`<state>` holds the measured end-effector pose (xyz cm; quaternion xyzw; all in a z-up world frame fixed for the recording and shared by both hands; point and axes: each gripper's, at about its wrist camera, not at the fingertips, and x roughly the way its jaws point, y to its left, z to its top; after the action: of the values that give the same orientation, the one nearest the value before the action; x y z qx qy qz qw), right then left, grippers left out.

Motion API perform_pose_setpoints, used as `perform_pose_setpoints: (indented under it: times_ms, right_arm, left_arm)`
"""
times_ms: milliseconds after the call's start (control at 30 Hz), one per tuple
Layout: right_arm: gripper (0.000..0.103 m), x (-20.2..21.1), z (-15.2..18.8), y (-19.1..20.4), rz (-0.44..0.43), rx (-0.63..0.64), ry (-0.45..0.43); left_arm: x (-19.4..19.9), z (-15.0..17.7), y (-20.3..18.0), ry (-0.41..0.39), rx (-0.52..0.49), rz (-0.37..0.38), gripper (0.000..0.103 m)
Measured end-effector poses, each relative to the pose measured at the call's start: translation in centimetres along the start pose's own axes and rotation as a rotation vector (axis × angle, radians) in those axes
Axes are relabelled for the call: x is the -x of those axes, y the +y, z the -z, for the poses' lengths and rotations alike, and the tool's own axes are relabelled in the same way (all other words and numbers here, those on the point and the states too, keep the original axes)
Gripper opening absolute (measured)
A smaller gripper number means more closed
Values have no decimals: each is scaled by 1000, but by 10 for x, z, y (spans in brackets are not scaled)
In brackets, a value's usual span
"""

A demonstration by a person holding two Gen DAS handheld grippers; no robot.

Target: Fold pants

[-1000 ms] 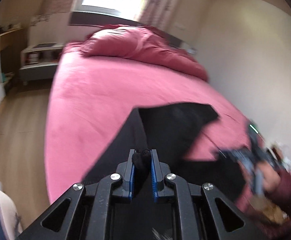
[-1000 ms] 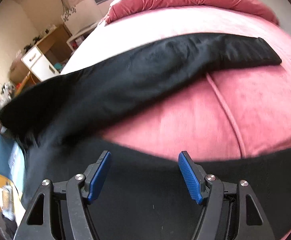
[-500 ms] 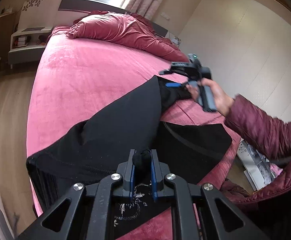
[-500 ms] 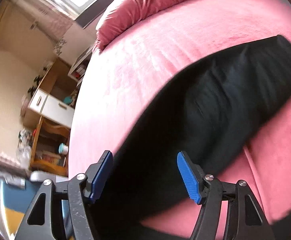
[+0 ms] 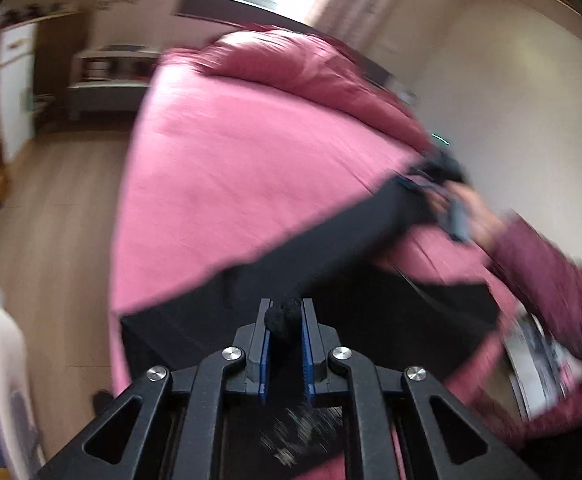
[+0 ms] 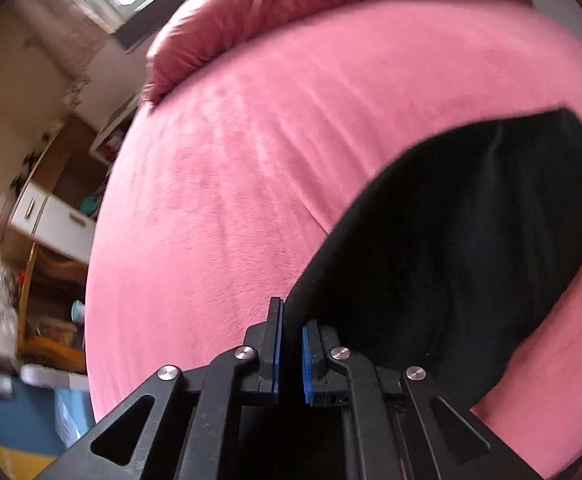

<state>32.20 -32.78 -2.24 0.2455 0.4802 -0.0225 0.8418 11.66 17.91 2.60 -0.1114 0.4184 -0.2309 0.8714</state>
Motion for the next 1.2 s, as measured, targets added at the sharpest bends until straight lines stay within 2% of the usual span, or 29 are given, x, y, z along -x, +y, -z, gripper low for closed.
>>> perform_pose_setpoints:
  times_ms: [67, 200, 333, 400, 500, 733, 867, 1033, 1200]
  right_arm:
    - [8, 18, 0, -2, -38, 1, -34]
    - [8, 62, 15, -2, -143, 34, -112]
    - [8, 107, 59, -1, -220, 117, -151]
    - [8, 127, 89, -7, -226, 151, -157]
    - [8, 152, 129, -26, -260, 135, -158]
    - [8, 176, 211, -51, -237, 166, -96]
    - [8, 176, 251, -62, -219, 176, -44]
    - [8, 153, 287, -72, -162, 186, 41]
    - [8, 137, 307, -90, -132, 149, 82]
  left_arm:
    - [-3, -27, 18, -31, 67, -71, 12]
    - [7, -68, 39, -137, 137, -161, 12]
    - [27, -77, 36, -185, 106, -183, 12]
    - [33, -68, 27, -183, 66, -195, 13]
    - [40, -49, 20, -169, 35, -206, 13]
    - [54, 23, 22, -114, 72, -216, 13]
    - [49, 65, 32, -53, 136, -226, 13]
    - [30, 115, 44, 34, 204, -240, 13]
    - [24, 133, 53, 59, 261, -237, 13]
